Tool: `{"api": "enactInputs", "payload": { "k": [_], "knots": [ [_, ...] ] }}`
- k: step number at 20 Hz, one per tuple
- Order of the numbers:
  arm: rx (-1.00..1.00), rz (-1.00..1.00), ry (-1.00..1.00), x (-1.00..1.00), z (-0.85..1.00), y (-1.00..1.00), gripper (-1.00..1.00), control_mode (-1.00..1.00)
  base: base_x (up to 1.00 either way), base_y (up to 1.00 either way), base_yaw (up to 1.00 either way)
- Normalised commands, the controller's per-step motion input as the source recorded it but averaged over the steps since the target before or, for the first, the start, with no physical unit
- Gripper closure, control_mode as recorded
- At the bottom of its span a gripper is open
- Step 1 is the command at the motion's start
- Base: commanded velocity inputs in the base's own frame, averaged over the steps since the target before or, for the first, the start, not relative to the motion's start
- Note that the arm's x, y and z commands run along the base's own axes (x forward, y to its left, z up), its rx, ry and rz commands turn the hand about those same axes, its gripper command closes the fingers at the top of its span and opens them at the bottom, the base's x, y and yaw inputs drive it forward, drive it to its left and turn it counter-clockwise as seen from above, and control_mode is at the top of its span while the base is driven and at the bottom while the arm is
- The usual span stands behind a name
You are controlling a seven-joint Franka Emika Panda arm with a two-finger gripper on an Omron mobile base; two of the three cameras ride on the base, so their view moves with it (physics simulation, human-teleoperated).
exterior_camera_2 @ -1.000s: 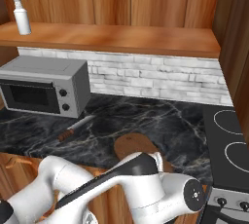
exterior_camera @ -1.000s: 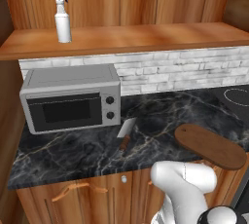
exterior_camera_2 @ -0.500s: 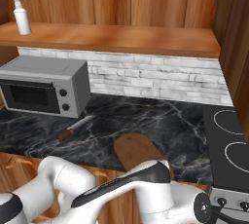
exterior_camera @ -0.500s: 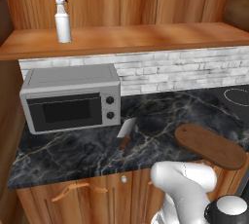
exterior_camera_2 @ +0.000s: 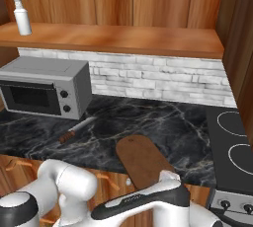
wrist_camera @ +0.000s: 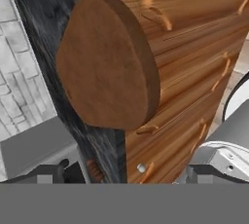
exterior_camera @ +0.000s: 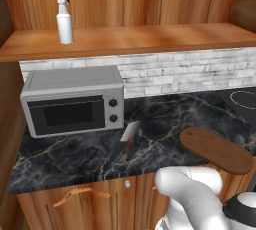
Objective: Move the cutting board and knife to the sink. Then move spray from the cabinet to the counter.
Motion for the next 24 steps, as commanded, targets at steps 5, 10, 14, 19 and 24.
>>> {"api": "enactInputs", "payload": {
  "k": [5,10,14,19,24],
  "knots": [
    [0.08,0.03,-0.14,0.16,-0.31,-0.12,-1.0,-1.0,0.0,0.0,0.0],
    [0.05,0.02,-0.13,0.17,-0.22,-0.04,-1.0,-1.0,0.0,0.0,0.0],
    [0.01,0.01,-0.05,0.15,-0.12,-0.06,-1.0,-1.0,0.0,0.0,0.0],
    [0.0,0.01,-0.03,0.12,-0.14,-0.07,-1.0,-1.0,0.0,0.0,0.0],
    [0.0,0.02,-0.08,0.1,-0.17,0.0,-1.0,-1.0,0.0,0.0,0.0]
  ]
}}
